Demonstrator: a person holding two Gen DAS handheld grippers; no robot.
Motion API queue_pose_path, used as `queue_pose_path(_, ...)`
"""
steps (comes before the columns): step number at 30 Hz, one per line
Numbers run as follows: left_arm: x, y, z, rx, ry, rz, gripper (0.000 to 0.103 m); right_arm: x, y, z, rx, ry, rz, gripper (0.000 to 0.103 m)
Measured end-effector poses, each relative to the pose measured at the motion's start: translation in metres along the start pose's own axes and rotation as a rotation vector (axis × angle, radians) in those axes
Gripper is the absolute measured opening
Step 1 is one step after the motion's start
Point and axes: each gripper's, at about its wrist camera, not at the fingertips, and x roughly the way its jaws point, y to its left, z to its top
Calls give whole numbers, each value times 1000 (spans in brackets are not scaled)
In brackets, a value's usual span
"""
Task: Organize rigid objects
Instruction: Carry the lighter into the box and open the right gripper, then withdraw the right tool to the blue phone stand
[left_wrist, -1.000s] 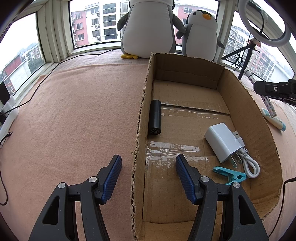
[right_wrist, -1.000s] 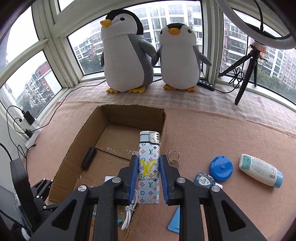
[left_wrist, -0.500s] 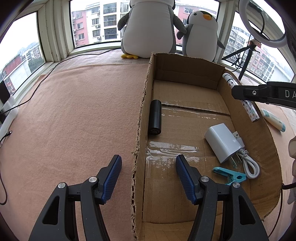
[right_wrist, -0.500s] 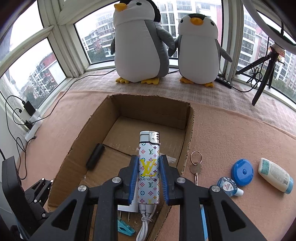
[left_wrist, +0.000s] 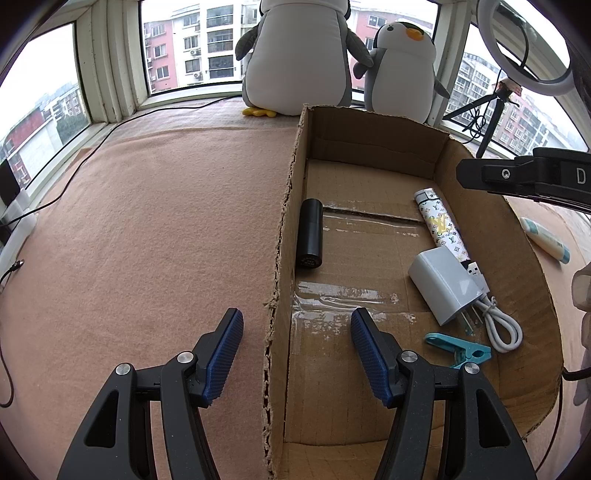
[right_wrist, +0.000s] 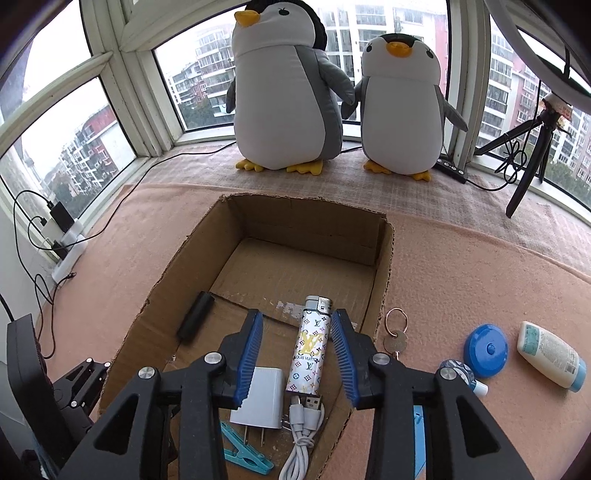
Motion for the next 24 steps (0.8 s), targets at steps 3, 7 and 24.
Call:
queue_pose_path(3, 0, 0, 0, -1, 0, 0, 65, -1, 0, 0, 0, -1, -2, 40)
queue_pose_path(7, 0, 0, 0, 0, 0, 0, 65, -3, 0, -1, 2, -1, 0, 43)
queue_pose_path(24, 0, 0, 0, 0, 0, -1, 65, -27, -16, -13, 24, -14, -15, 48)
